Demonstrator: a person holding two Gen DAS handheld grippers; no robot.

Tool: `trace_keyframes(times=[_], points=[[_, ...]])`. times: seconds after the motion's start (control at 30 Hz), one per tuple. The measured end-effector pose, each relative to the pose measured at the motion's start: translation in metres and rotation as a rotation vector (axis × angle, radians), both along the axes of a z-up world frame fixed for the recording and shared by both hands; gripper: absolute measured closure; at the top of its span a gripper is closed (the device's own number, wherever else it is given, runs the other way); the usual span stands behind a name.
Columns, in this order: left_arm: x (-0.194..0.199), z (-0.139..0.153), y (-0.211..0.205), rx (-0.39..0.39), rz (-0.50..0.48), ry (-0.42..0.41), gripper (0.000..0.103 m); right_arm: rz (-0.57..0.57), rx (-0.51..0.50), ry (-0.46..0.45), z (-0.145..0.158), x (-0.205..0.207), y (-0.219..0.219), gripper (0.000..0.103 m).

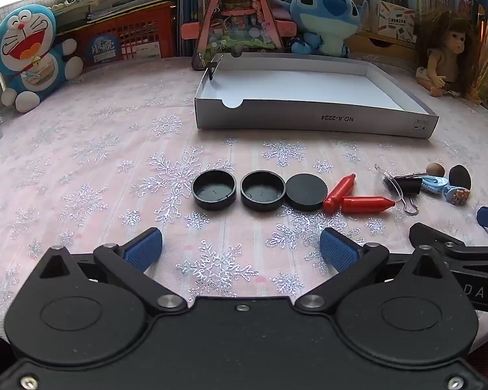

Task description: Organize rigid objects

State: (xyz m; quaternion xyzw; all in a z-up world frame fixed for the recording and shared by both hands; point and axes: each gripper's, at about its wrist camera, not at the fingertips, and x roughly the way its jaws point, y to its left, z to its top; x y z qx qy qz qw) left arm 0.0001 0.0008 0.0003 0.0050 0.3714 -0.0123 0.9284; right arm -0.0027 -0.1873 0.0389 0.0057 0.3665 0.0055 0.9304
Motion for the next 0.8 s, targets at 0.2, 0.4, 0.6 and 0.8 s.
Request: trace_keyframes(times=[0.2, 0.4, 0.6, 0.8], points=[[0.0023, 0.0011, 0.0043, 0.004, 0.009, 0.006, 0.000, 0.003, -0.005, -0.003, 0.0000, 0.0017, 0.0001, 0.000], [0.0001, 0.0028, -0.0021, 0.017, 0.006, 0.005, 0.000, -0.001, -0.002, 0.007, 0.0000, 0.0038, -0.0003, 0.000], [0.0004, -0.0011, -0.0026, 0.025, 0.008, 0.000, 0.000, 0.000, -0.002, 0.012, 0.0001, 0.0010, 0.0014, 0.000], [0.0001, -0.0006, -0.0033, 0.026, 0.007, 0.000, 0.000, -0.001, -0.002, 0.011, 0.0000, -0.0005, 0.0022, 0.000]])
